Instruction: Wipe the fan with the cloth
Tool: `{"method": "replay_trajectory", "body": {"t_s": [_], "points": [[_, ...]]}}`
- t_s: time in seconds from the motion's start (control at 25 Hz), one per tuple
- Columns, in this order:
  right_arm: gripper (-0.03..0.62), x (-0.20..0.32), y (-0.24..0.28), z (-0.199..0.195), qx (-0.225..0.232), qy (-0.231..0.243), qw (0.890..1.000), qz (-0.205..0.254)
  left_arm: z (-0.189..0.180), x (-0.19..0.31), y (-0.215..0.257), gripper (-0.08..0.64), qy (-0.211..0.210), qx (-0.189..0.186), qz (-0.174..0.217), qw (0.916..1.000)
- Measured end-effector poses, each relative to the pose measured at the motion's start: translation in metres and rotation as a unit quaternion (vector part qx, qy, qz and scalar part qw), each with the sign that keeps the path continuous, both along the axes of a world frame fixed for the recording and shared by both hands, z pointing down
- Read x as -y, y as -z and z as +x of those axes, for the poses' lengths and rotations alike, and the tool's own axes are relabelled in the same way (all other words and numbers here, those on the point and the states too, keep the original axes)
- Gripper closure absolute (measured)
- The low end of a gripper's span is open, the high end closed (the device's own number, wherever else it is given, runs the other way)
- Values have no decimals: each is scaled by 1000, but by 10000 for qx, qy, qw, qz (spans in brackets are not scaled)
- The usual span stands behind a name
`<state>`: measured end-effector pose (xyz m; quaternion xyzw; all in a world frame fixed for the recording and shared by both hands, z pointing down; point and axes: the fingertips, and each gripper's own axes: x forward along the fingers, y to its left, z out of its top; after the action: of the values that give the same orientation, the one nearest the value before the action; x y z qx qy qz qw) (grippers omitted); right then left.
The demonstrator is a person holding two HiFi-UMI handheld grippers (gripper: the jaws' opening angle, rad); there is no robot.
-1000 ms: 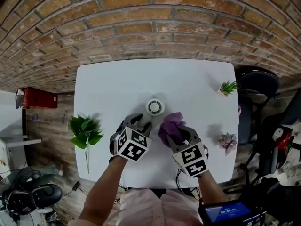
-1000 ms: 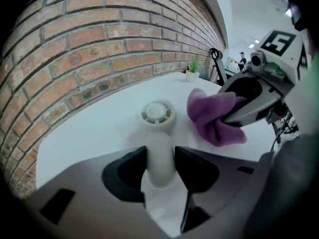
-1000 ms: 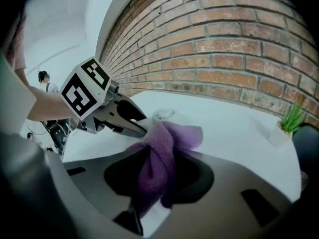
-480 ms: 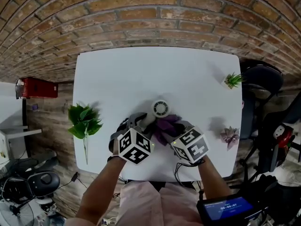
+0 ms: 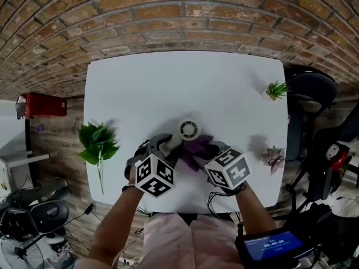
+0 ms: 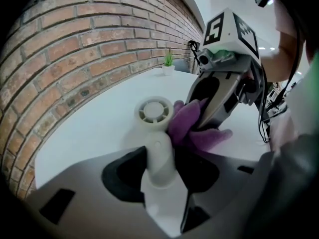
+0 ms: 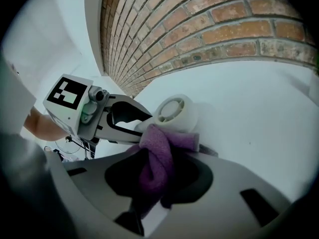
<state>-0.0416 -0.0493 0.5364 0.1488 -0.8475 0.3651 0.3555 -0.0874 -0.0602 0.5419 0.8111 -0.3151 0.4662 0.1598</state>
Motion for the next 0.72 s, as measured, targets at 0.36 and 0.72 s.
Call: {"method": "replay_trajectory", "body": {"t_s": [0.36, 0.72], "points": [[477, 0, -1, 16, -99, 5, 9999, 25, -16, -27, -1, 370, -216, 143, -71, 9996], [477, 2, -2, 25, -243, 26, 9996, 123, -24, -53, -3, 368, -964, 574, -60, 9937]]}}
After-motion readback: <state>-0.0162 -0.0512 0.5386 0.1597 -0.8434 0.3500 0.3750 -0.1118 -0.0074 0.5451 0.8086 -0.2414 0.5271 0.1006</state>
